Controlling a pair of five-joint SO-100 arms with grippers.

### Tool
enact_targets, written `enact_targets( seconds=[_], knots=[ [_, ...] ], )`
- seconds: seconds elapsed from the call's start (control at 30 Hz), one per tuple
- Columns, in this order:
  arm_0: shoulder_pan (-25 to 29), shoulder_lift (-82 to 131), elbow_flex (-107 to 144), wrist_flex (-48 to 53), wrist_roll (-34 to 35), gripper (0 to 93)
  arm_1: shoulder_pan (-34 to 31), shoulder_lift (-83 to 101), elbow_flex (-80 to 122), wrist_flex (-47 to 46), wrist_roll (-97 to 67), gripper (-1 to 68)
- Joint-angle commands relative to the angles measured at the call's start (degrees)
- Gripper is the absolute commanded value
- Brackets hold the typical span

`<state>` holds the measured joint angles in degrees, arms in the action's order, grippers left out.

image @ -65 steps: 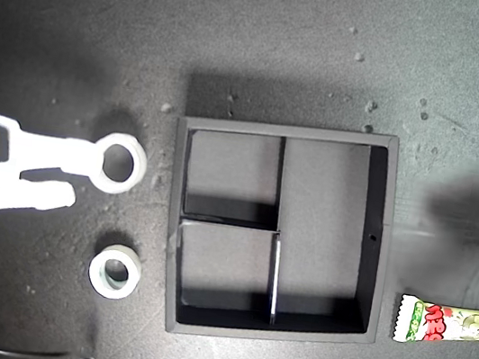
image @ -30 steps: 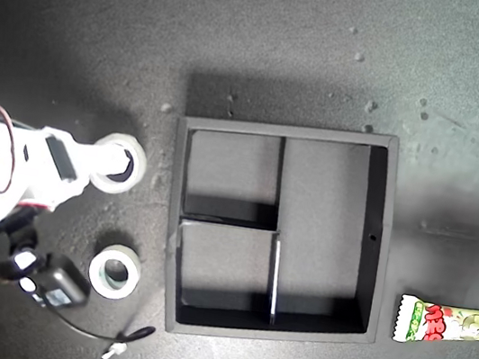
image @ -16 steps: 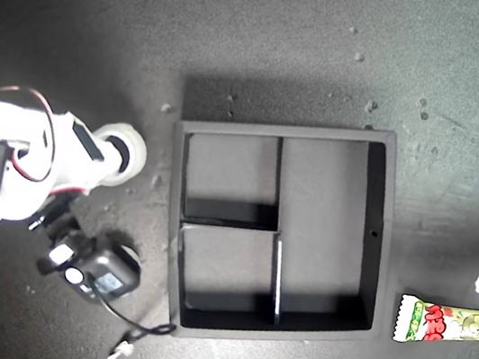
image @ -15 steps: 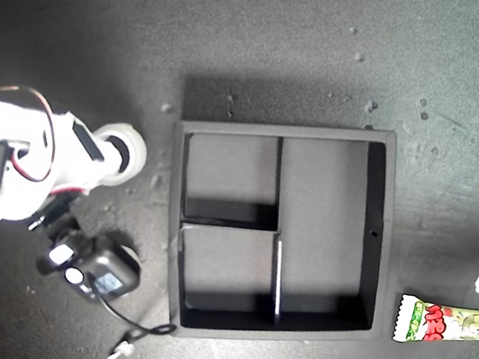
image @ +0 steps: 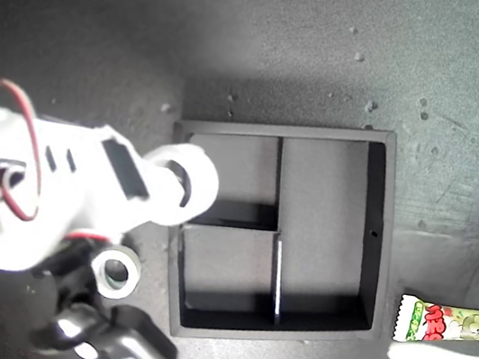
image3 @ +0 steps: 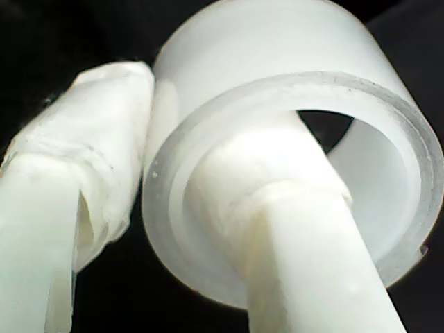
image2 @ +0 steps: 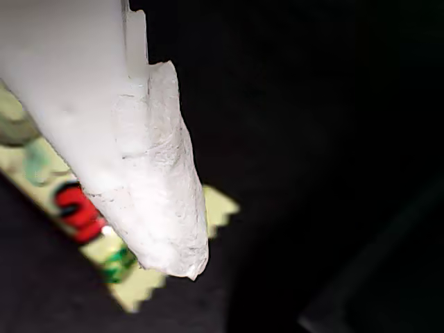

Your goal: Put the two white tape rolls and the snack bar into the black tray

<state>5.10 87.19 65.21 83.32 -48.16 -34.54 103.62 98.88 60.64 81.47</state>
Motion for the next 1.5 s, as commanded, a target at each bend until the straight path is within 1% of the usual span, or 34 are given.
enact_targets(
  seconds=[0.0,0.1,0.17,0.2,0.37,0.5,0.6,0.7,0.83,0.97,1.07,1.17,1.23,1.33,1.37,1.43,1.47],
  knots=[
    [-0.7,-9.49,-15.12,5.01,0.88,0.2,-4.66,0.26,2.37,2.2,26.63,32.5],
    [0.18,-21.97,-31.9,13.27,0.26,0.2,-8.09,0.18,6.06,2.37,36.47,32.9],
    [0.7,-32.78,-49.57,21.09,-0.35,0.2,-8.88,0.26,8.17,2.46,39.11,33.4],
    [0.88,-35.95,-53.96,21.8,-0.44,0.2,-8.88,0.26,8.88,2.64,39.38,33.5],
    [0.44,-37.62,-48.96,21.71,-2.72,0.2,-8.96,0.26,10.63,3.25,40.87,34.5],
    [0.88,-39.9,-48.6,21.71,-4.04,0.4,-10.11,0.18,11.78,1.58,43.86,34.9],
    [1.05,-42.36,-48.6,21.71,-5.01,3.9,-10.72,0.18,12.22,-0.44,44.38,35.1],
    [1.05,-45.0,-48.6,21.71,-5.8,10.2,-11.78,0.18,12.3,-0.44,45.26,35.9],
    [0.97,-46.85,-49.13,21.71,-6.68,15.3,-12.74,0.18,12.92,-0.7,46.05,36.7],
    [0.44,-44.91,-48.69,21.71,-6.94,15.3,-13.1,0.18,14.41,-1.76,47.55,36.8],
    [-0.53,-39.29,-47.9,21.8,-5.89,13.5,-12.66,0.18,16.7,-2.81,48.87,36.3],
    [-1.05,-30.06,-46.14,21.8,-5.01,11.9,-10.37,0.18,21.8,-7.82,48.43,34.7],
    [-0.53,-22.85,-44.03,21.8,-4.92,11.3,-9.05,0.18,25.84,-11.51,48.08,31.6],
    [2.29,-11.87,-38.32,21.8,-6.24,10.9,-7.03,0.18,28.74,-13.1,47.55,23.3],
    [3.6,-8.7,-36.04,21.8,-7.12,10.8,-6.24,0.18,28.92,-13.01,46.93,20.0],
    [6.86,-3.43,-30.5,21.8,-9.32,10.6,-4.92,0.26,28.65,-11.43,46.49,9.7],
    [8.61,-1.49,-27.33,21.71,-10.81,10.6,-4.57,0.35,27.86,-9.23,46.85,5.4]
  ],
)
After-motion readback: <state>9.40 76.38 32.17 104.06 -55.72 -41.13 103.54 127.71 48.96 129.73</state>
